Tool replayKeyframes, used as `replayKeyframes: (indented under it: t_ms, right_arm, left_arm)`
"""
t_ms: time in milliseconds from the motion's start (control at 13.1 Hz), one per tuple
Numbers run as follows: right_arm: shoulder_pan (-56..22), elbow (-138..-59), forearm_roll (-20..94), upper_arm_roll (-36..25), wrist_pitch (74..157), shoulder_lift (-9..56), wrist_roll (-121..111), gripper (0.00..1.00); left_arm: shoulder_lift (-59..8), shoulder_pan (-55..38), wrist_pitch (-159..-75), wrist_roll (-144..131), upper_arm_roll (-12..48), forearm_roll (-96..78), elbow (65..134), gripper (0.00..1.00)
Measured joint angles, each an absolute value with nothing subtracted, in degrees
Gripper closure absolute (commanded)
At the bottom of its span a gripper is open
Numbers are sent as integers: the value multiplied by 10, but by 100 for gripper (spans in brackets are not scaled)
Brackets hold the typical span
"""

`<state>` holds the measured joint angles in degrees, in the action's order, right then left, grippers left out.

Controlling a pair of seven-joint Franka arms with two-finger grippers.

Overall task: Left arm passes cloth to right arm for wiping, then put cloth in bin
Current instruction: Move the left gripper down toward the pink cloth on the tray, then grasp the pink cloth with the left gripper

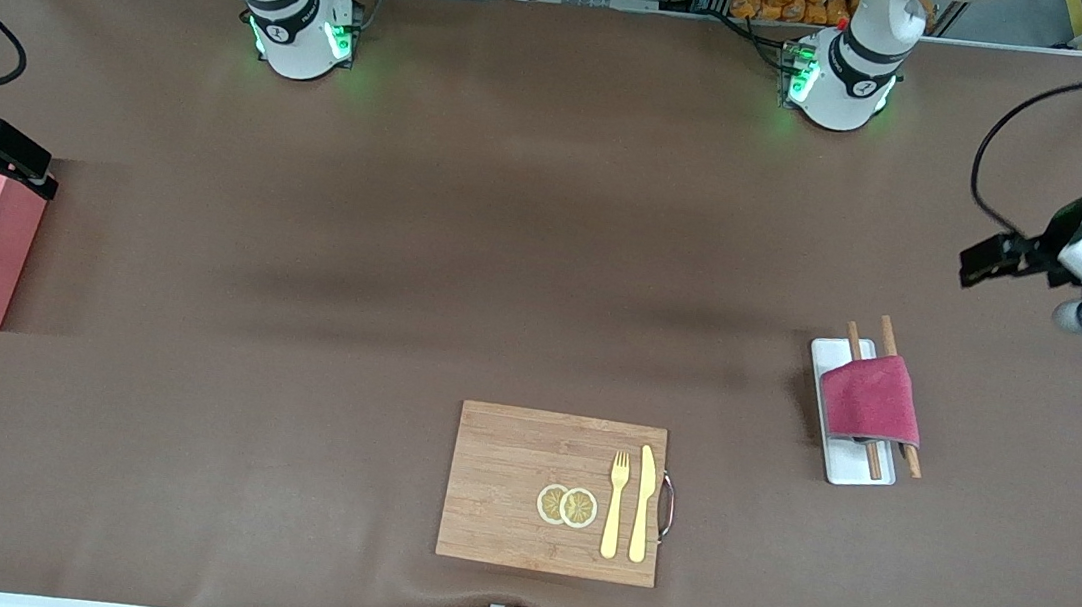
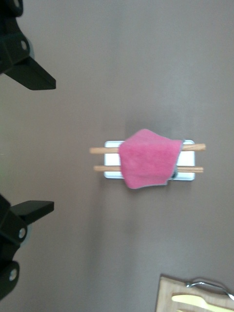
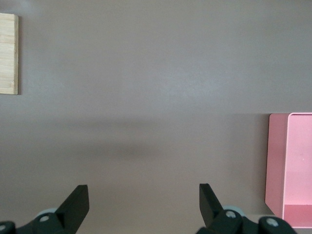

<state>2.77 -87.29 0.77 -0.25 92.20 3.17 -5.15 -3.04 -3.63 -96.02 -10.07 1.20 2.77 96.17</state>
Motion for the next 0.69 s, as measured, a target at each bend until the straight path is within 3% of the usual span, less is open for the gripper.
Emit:
replayKeyframes:
  t_ms: [306,383,460,689]
  right_arm:
    - [28,-873,8,-2,922,32,-51,0]
    - [28,-873,8,-2,922,32,-51,0]
    - [28,-873,8,-2,922,33,-51,0]
    - [28,-873,8,-3,922,34,-51,0]
  left_arm:
    - [-70,-36,-1086,-101,12,28,1051,1]
    - [-91,-35,-1109,-101,12,28,1060,14]
    - [-112,-31,-1127,-101,12,28,1062,19]
    - [-157,-22,-1160,-101,11,28,1062,22]
